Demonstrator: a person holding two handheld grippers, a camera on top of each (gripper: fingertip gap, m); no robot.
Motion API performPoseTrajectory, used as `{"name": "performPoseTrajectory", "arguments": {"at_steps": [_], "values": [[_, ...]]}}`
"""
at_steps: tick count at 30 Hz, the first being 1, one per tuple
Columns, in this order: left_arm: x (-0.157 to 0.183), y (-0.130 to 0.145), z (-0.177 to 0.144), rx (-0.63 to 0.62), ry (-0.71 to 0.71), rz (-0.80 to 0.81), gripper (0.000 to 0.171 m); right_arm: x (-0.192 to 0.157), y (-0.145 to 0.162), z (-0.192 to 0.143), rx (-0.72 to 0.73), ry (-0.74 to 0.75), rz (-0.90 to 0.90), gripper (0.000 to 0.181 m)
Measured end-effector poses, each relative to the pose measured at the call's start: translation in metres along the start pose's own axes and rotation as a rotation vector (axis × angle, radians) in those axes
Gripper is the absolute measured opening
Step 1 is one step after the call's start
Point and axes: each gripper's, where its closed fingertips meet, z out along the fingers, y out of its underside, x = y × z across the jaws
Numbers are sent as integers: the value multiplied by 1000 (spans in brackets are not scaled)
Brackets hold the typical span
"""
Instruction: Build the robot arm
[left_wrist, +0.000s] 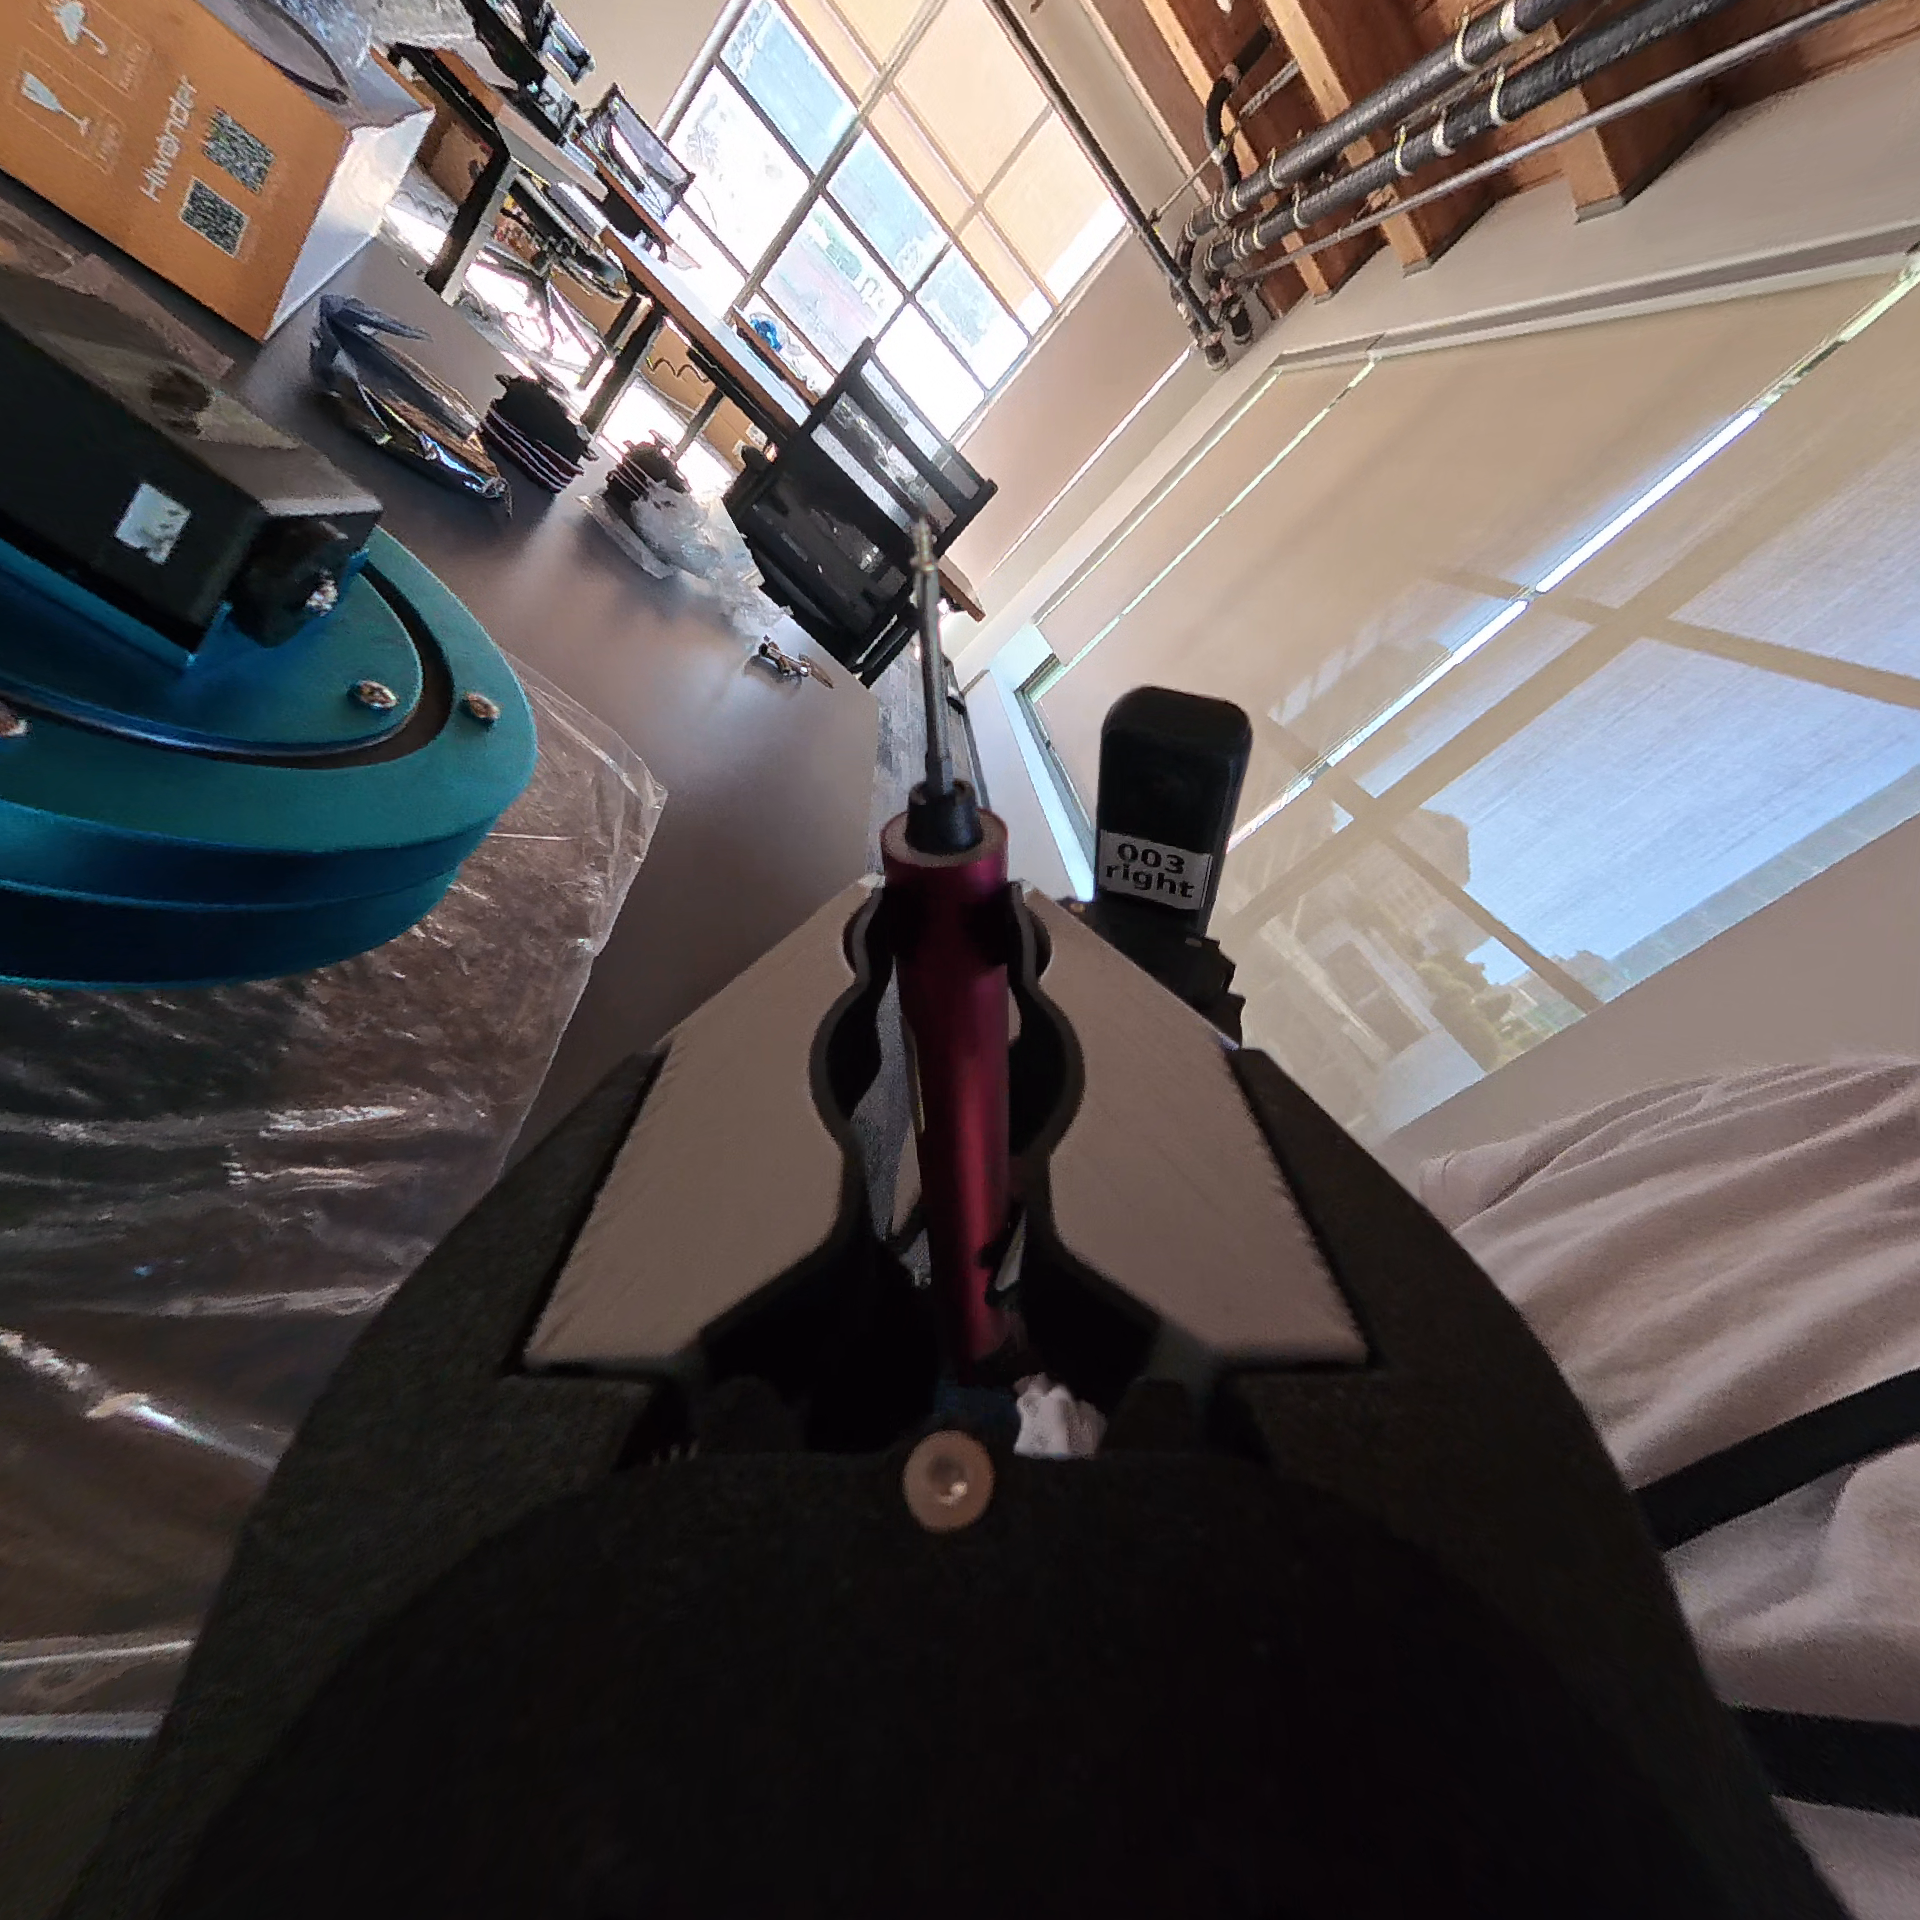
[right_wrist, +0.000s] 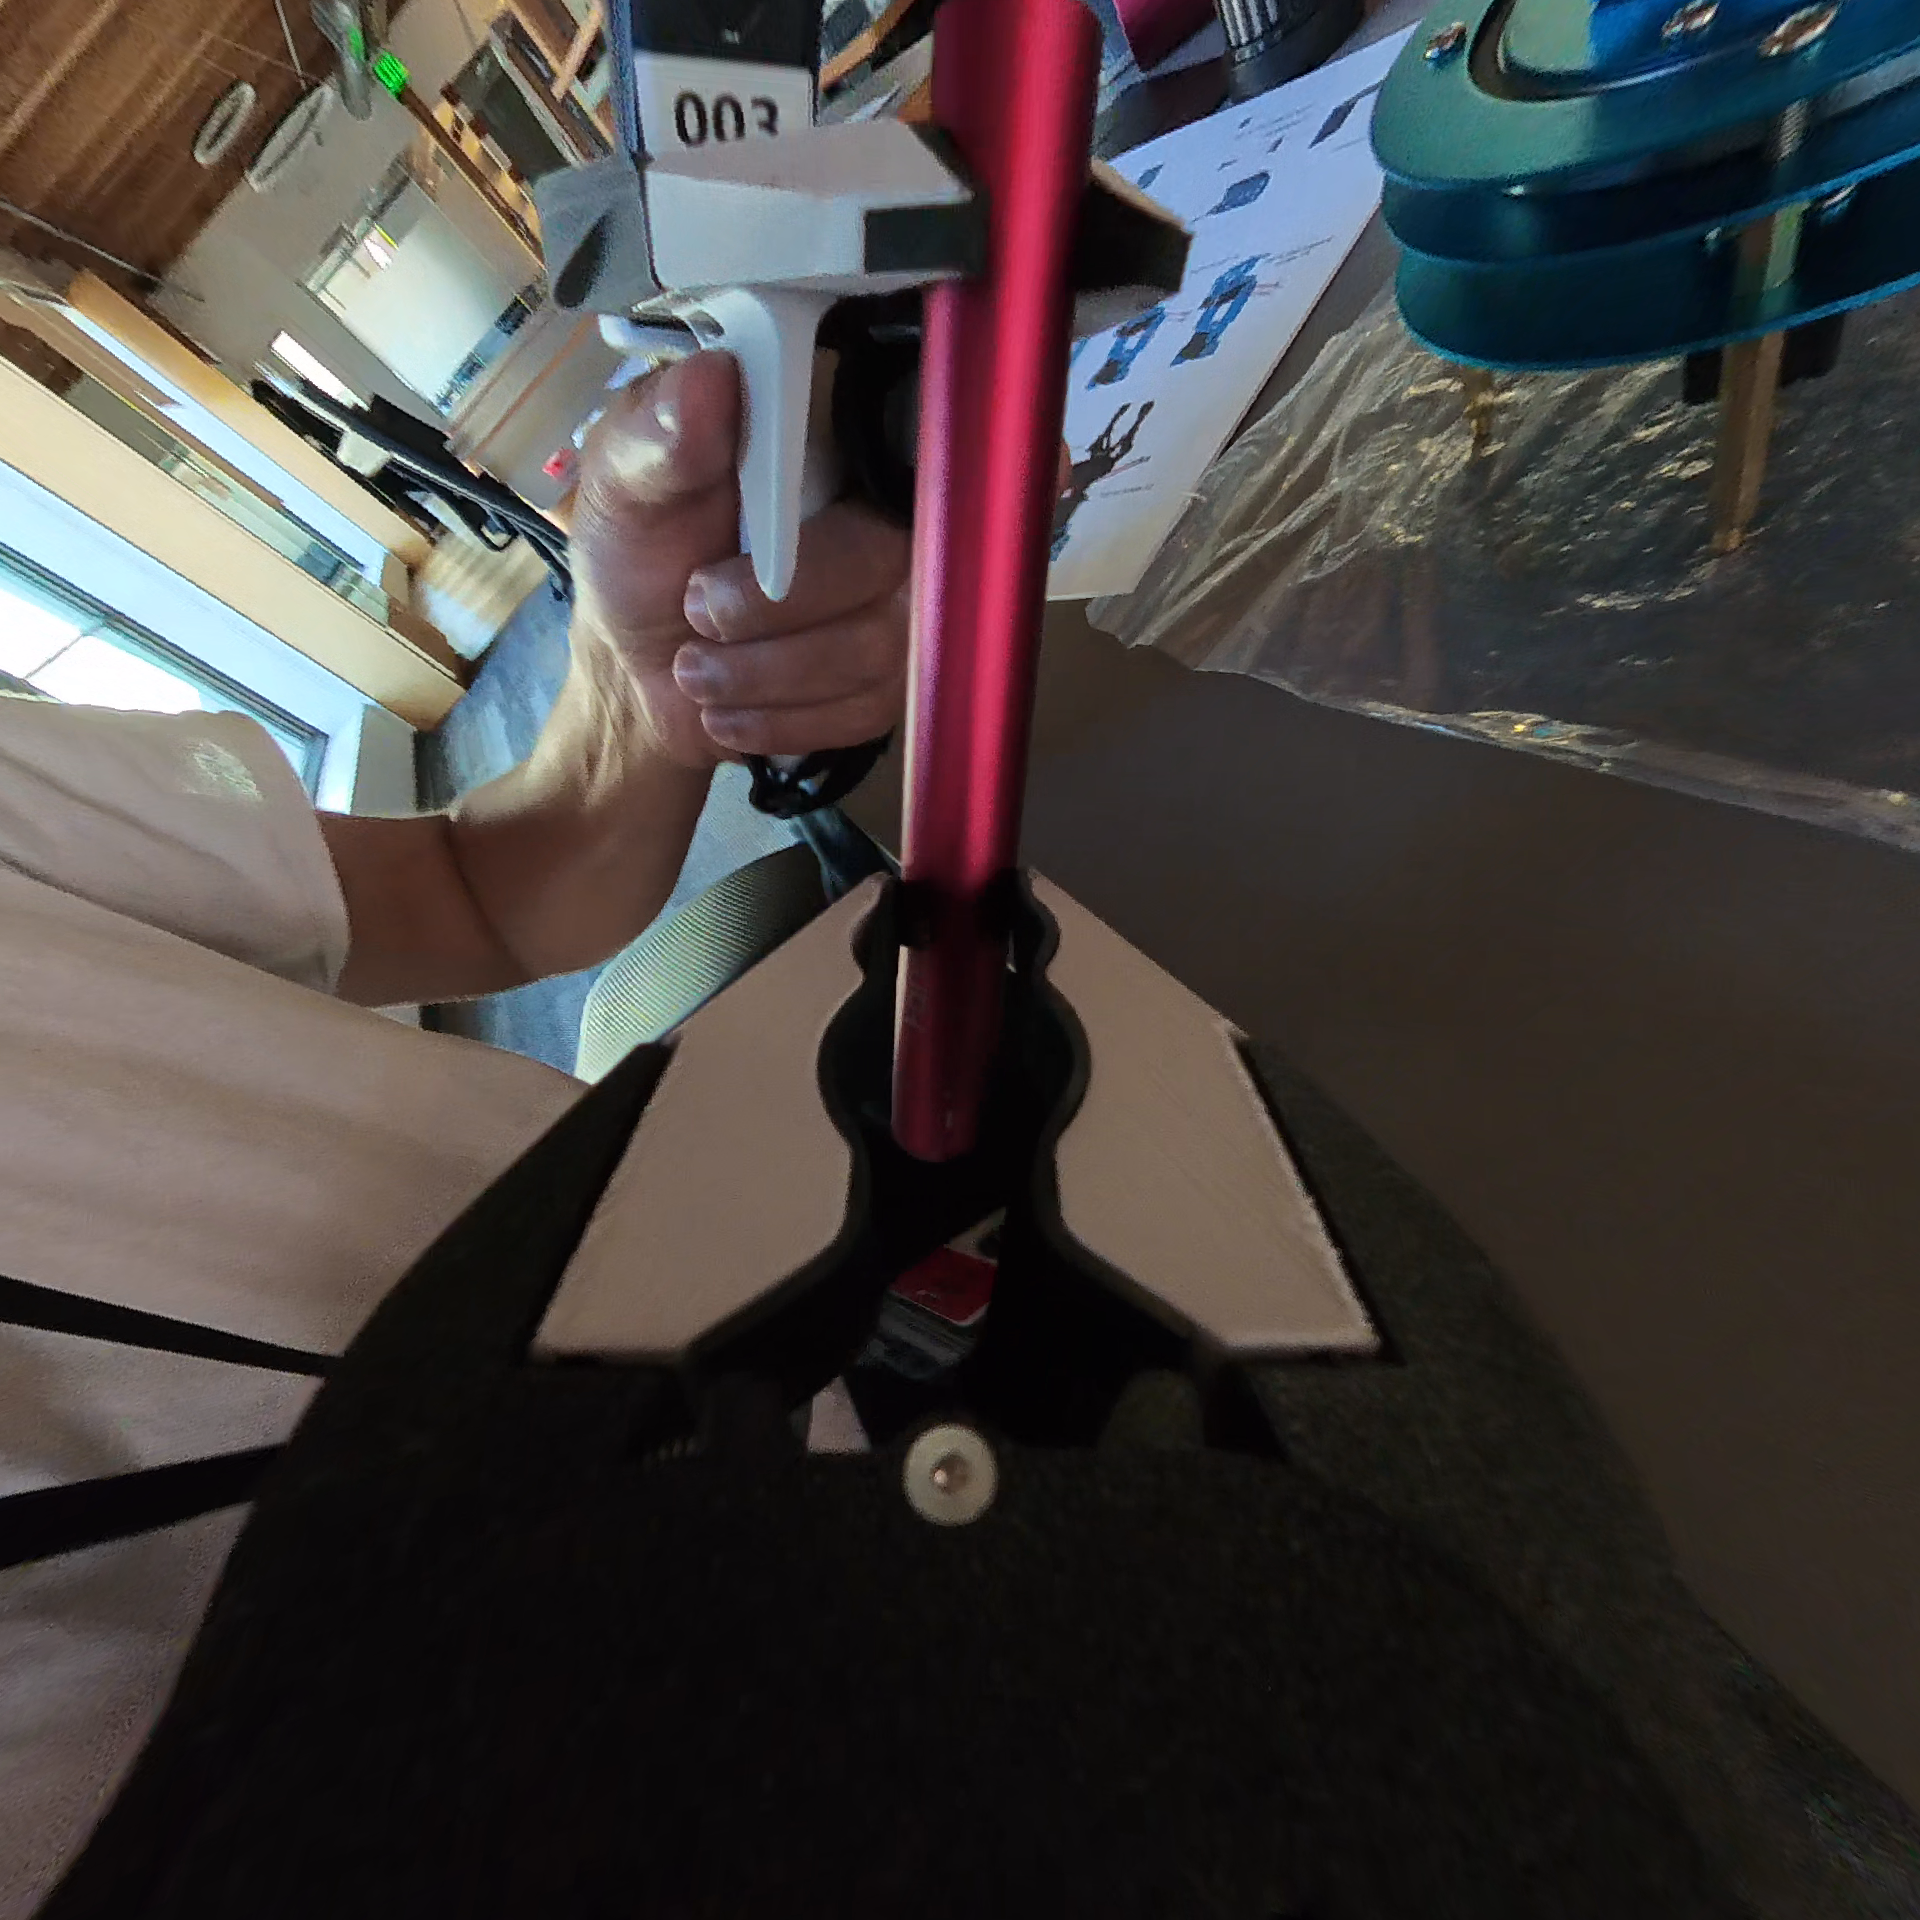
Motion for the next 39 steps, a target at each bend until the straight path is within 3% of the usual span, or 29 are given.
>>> {"name": "performPoseTrajectory", "arguments": {"at_steps": [8,16,23,25,29,35,39], "values": [[5,-3,-11,-175,8,84,20,17,-25,-33,-57,157,-219,18],[-3,-32,-20,-20,-5,-64,18,26,-62,-33,24,151,-379,19],[-27,-35,-20,-25,-159,-107,18,51,-69,-27,82,234,-388,29],[-33,-35,-18,-50,-194,-136,18,57,-80,-32,173,366,-421,50],[-46,-29,-17,-107,-265,-219,19,45,-80,-32,292,708,-620,62],[-40,-32,-17,-155,-303,-269,19,43,-69,-18,179,1224,-1065,55],[-27,-27,-15,-200,-299,-272,18,59,-72,-16,89,1354,-1160,38]]}}
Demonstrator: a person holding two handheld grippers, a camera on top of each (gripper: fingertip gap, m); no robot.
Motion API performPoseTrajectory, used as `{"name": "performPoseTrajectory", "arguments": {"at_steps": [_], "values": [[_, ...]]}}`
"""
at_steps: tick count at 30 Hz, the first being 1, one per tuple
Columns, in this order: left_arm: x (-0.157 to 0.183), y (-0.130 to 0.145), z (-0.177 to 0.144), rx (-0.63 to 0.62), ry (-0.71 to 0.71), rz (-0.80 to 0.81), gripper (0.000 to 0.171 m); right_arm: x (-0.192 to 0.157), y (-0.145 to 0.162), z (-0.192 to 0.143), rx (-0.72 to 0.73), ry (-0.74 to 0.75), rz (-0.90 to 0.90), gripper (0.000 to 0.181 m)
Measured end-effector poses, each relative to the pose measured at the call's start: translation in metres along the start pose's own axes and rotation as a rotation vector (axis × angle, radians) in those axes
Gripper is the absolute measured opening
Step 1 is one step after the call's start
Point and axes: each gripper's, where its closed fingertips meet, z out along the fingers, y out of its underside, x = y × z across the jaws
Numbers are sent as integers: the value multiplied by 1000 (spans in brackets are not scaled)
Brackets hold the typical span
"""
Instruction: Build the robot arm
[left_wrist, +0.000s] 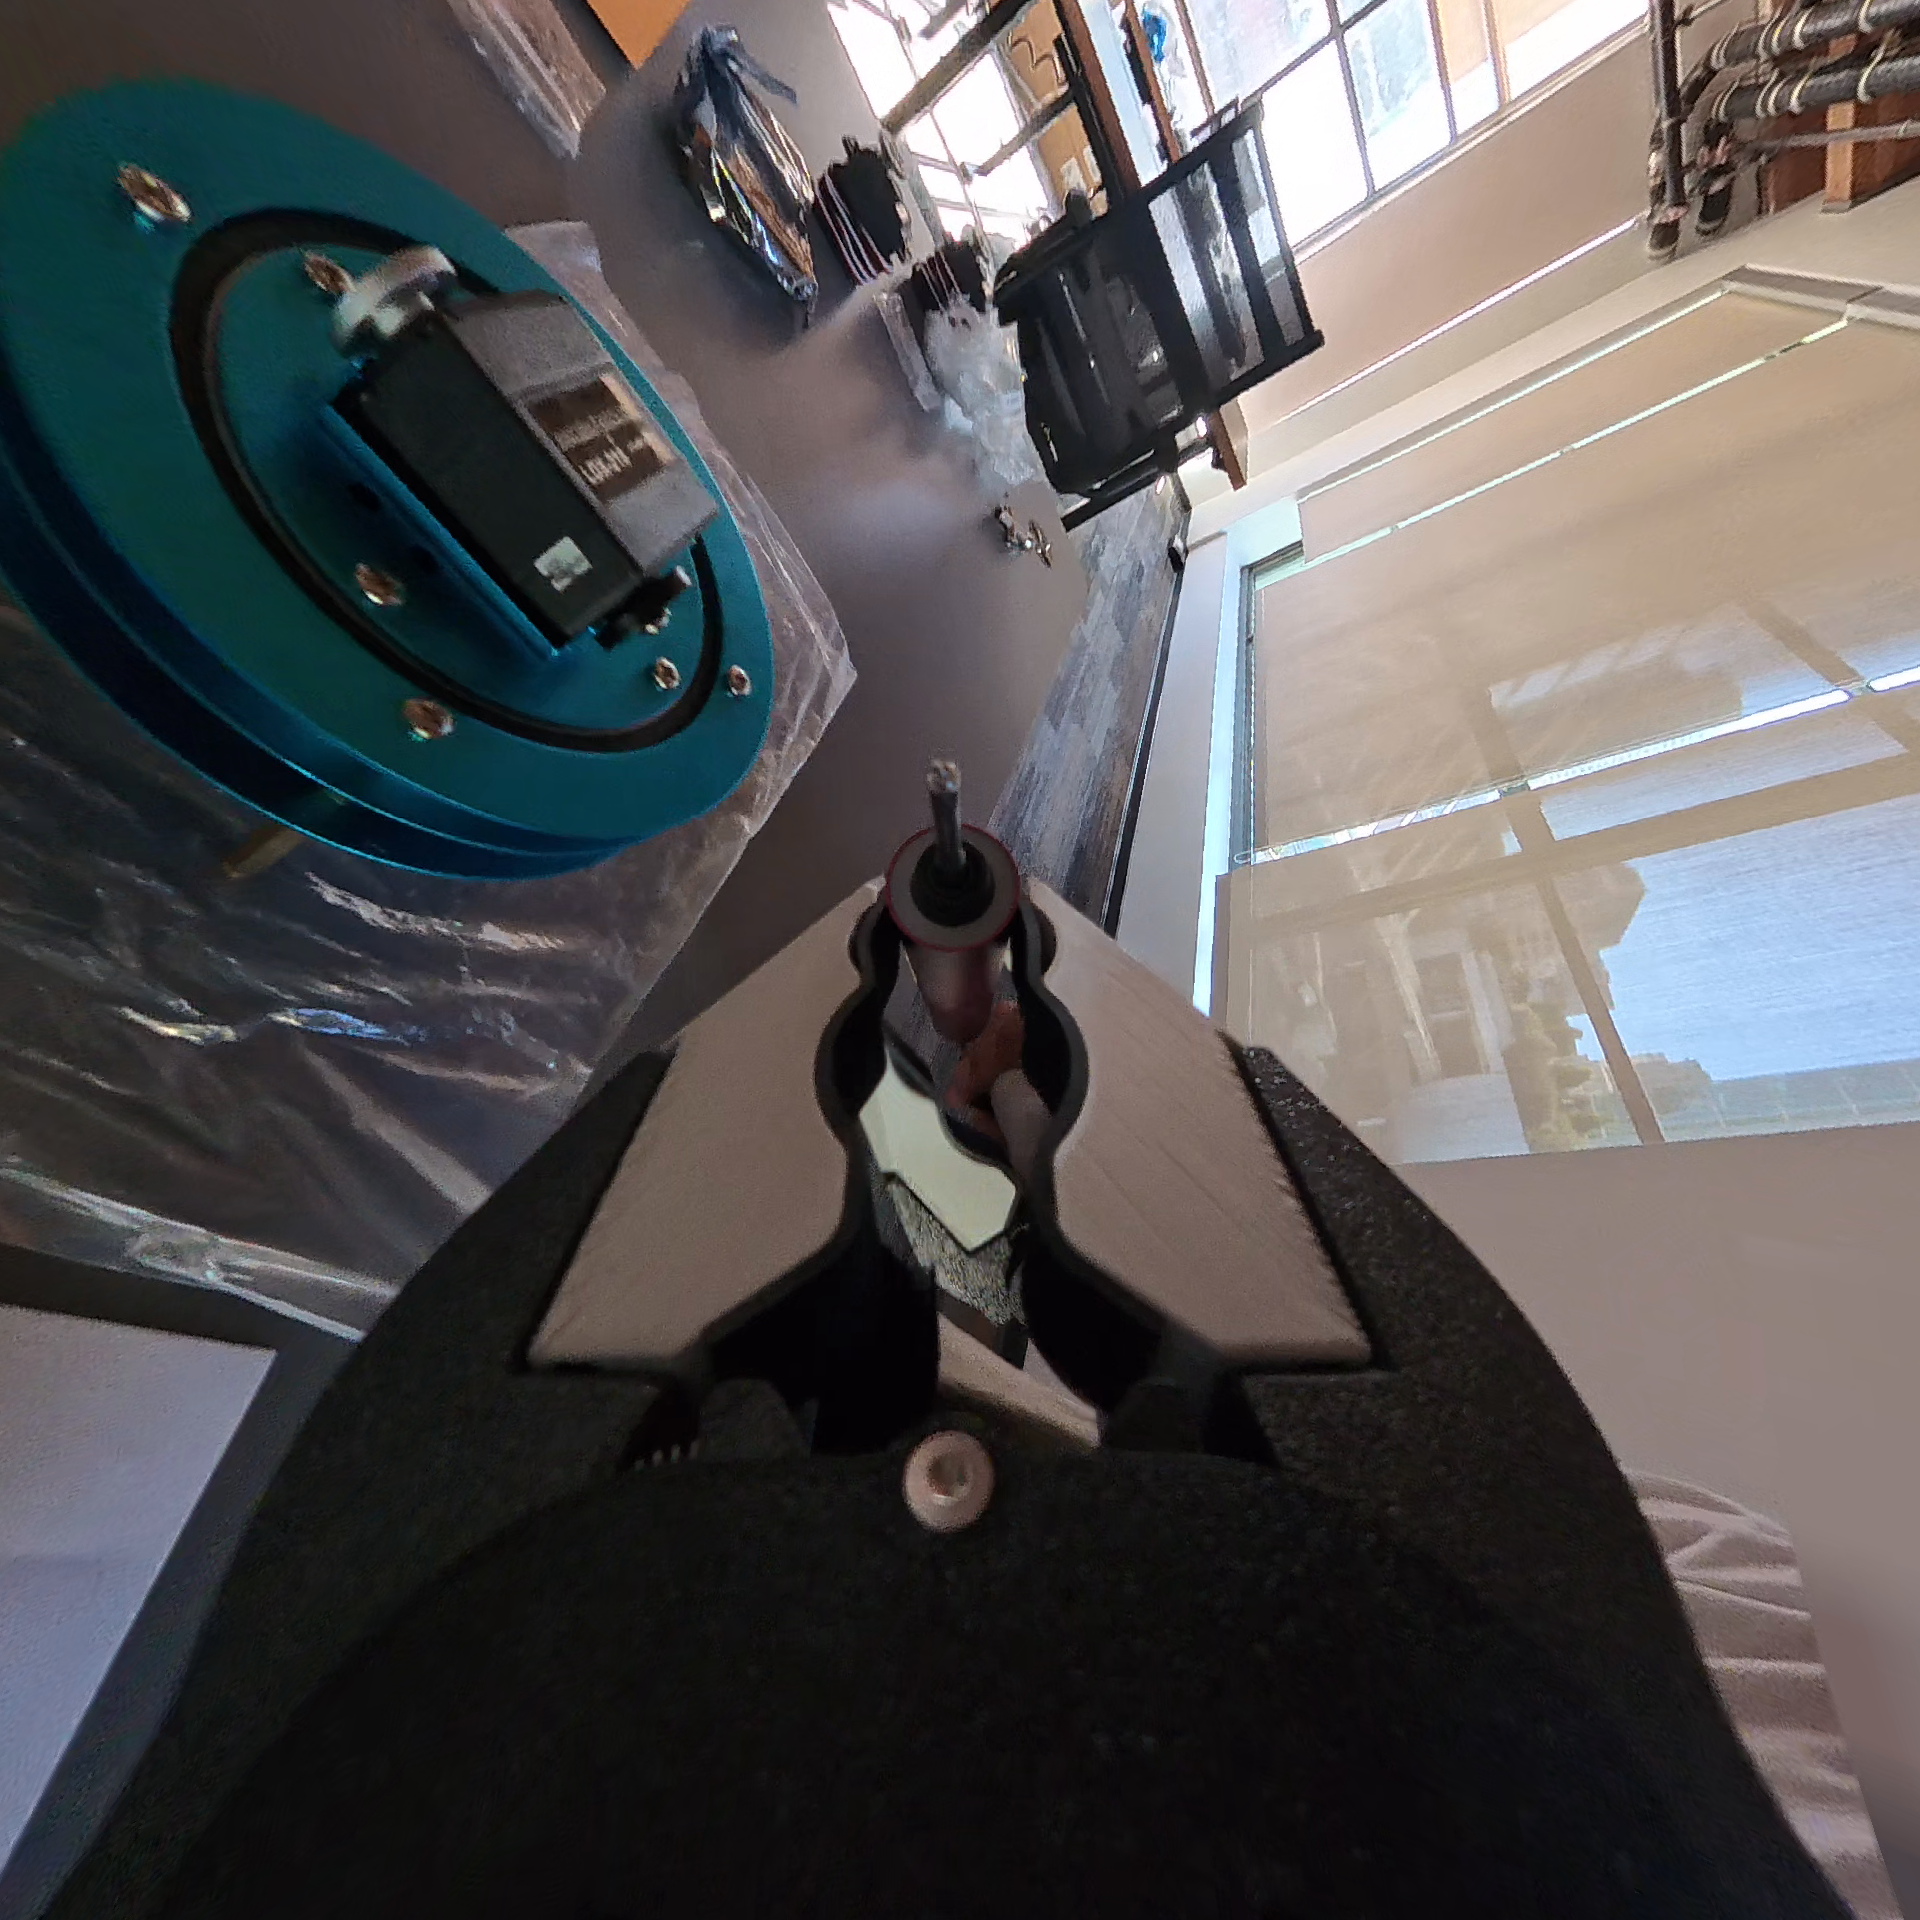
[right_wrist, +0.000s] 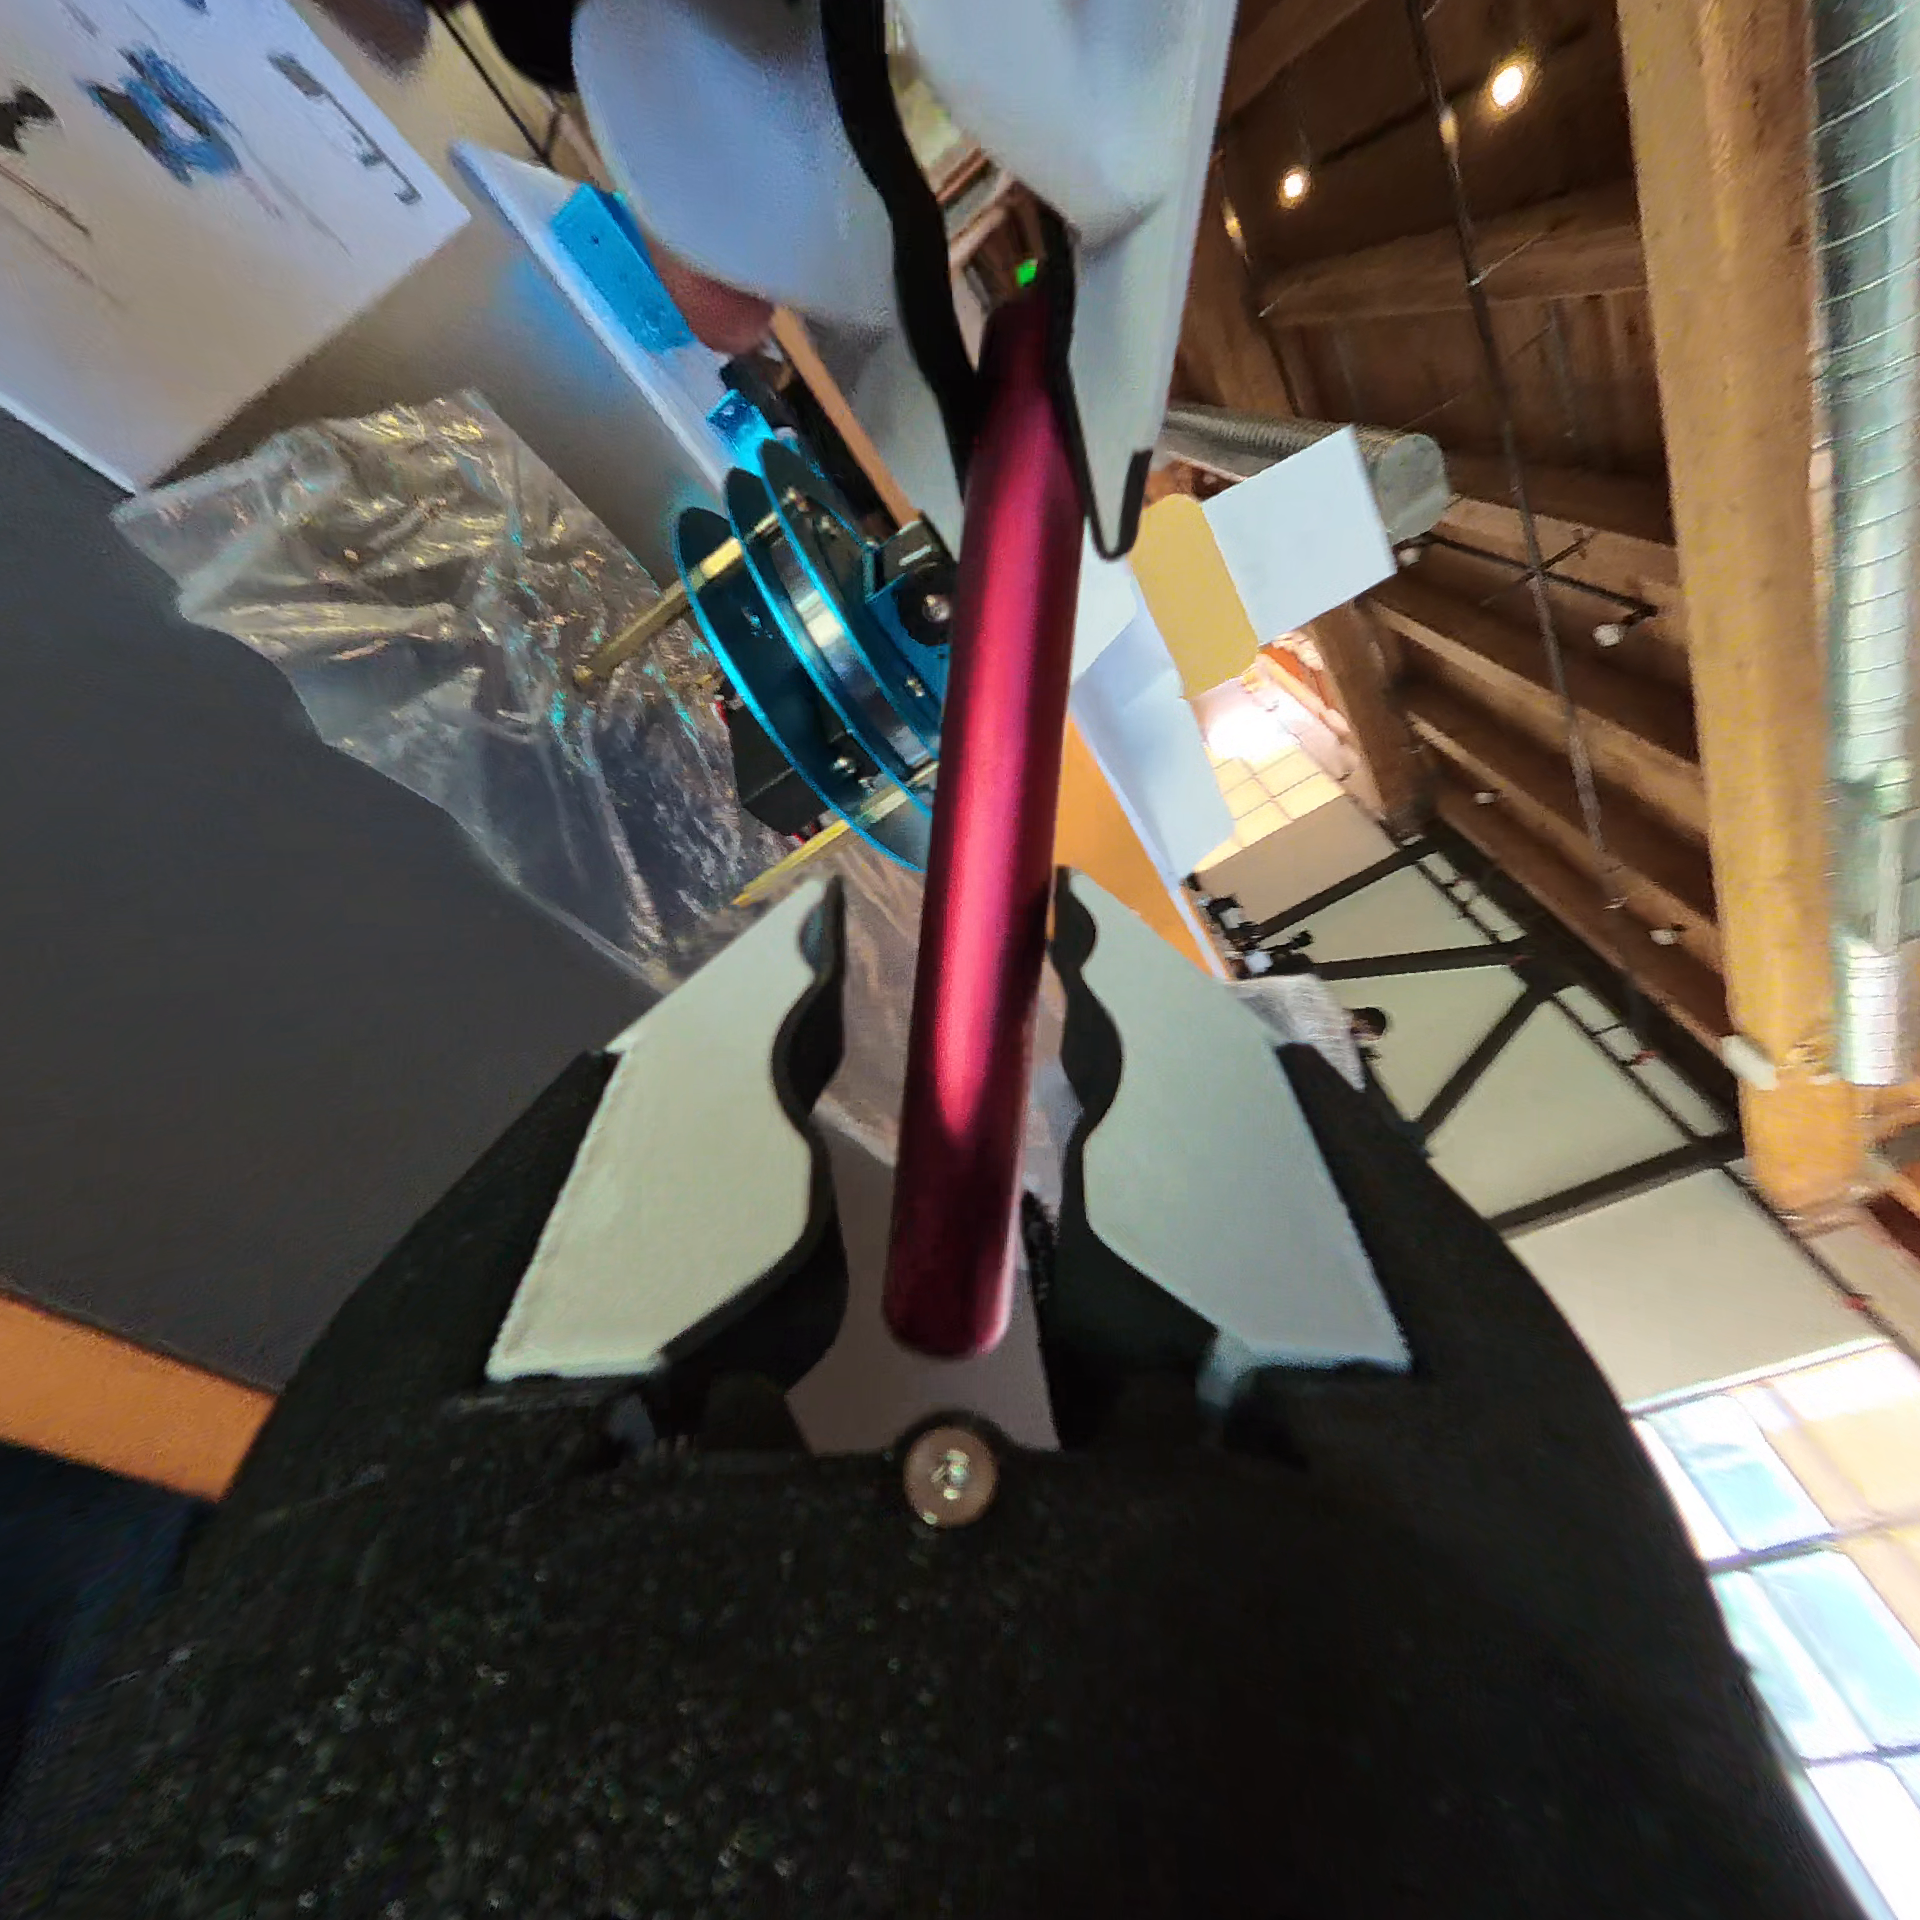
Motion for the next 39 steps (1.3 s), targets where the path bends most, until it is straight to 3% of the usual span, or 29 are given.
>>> {"name": "performPoseTrajectory", "arguments": {"at_steps": [2,7,11,16,18,20,22,25,27,30,36,39], "values": [[2,5,2,-13,-4,2,19,8,-4,0,6,53,-63,21],[7,6,4,-29,19,84,23,11,-2,-4,-33,-78,46,19],[0,16,7,-72,-13,259,42,8,5,-5,-68,-178,96,19],[-10,39,-24,-215,-20,463,51,8,21,-10,-135,-314,243,19],[-8,47,-43,-308,14,604,51,10,26,-18,-159,-383,308,19],[-2,36,-58,-359,56,862,50,11,30,-30,-195,-462,393,19],[3,9,-65,-350,82,1184,47,13,30,-42,-224,-531,489,19],[1,-41,-54,-342,73,1496,48,12,26,-59,-268,-600,596,19],[-9,-65,-39,-430,56,1550,50,9,22,-67,-281,-637,644,19],[-26,-77,-18,-641,64,1603,66,1,21,-73,-309,-666,709,19],[-52,-72,4,-1064,72,1786,74,-11,17,-66,-327,-681,835,19],[-60,-68,14,-1214,93,1857,75,-9,17,-60,-307,-674,884,19]]}}
